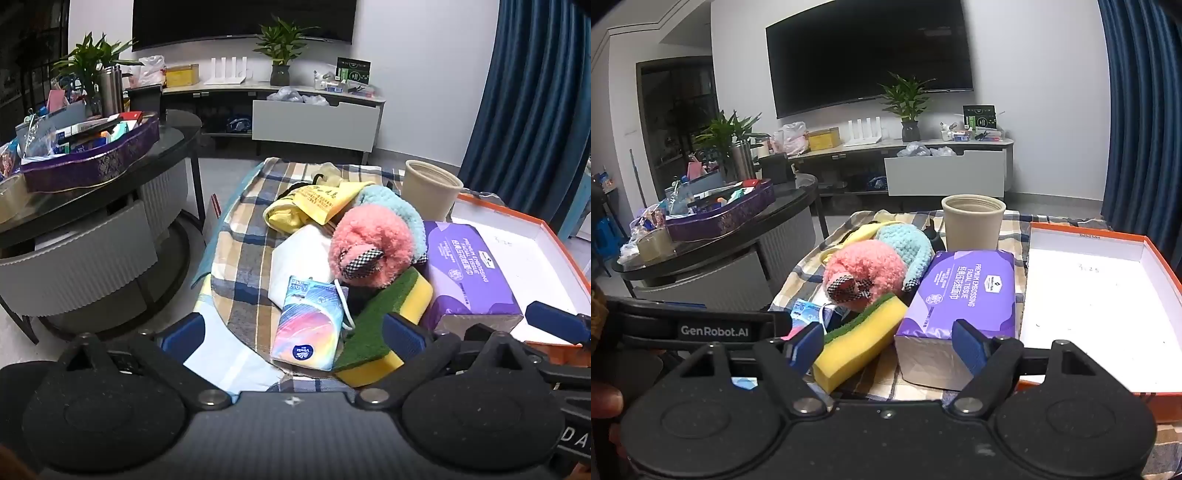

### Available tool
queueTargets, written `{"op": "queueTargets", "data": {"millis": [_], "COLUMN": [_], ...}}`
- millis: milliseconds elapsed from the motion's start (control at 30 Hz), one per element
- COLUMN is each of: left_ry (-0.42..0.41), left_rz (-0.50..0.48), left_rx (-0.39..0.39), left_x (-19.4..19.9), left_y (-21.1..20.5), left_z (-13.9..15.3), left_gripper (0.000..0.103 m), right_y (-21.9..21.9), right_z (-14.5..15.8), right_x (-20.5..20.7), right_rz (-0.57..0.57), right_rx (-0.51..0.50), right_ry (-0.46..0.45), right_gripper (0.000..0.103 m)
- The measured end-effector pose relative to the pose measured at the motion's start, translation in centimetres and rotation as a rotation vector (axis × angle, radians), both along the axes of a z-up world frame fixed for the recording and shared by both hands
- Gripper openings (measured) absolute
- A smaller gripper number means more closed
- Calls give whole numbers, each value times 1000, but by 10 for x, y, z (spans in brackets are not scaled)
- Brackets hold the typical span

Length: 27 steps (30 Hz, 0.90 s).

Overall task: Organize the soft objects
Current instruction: 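Reach the left gripper to the colourful pocket tissue pack and grasp it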

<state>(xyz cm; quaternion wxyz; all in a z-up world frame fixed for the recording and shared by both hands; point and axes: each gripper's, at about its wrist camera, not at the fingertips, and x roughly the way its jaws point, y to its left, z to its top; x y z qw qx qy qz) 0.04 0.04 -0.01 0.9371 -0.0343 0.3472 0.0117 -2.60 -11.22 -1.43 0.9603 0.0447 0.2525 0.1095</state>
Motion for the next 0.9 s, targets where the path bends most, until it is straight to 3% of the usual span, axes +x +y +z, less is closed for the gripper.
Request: {"op": "queueTargets", "data": {"millis": [133,167,267,900], "left_ry": [24,-3,38,86], "left_rz": [16,8,7,15], "left_rx": [15,23,3,-10], "left_x": [5,-1,4,21], "left_y": [-1,-2,3,17], "left_z": [1,0,-6,-30], "left_gripper": [103,103,103,103], "right_y": [-1,0,2,16], "right_z": [0,-1,-2,-18], "right_x": [-1,-1,-2,10], "right_rz": [-9,-10,-10,-14], "right_rx": [11,14,15,45], "right_ry": [6,12,26,100], "right_gripper": [90,90,90,90]}}
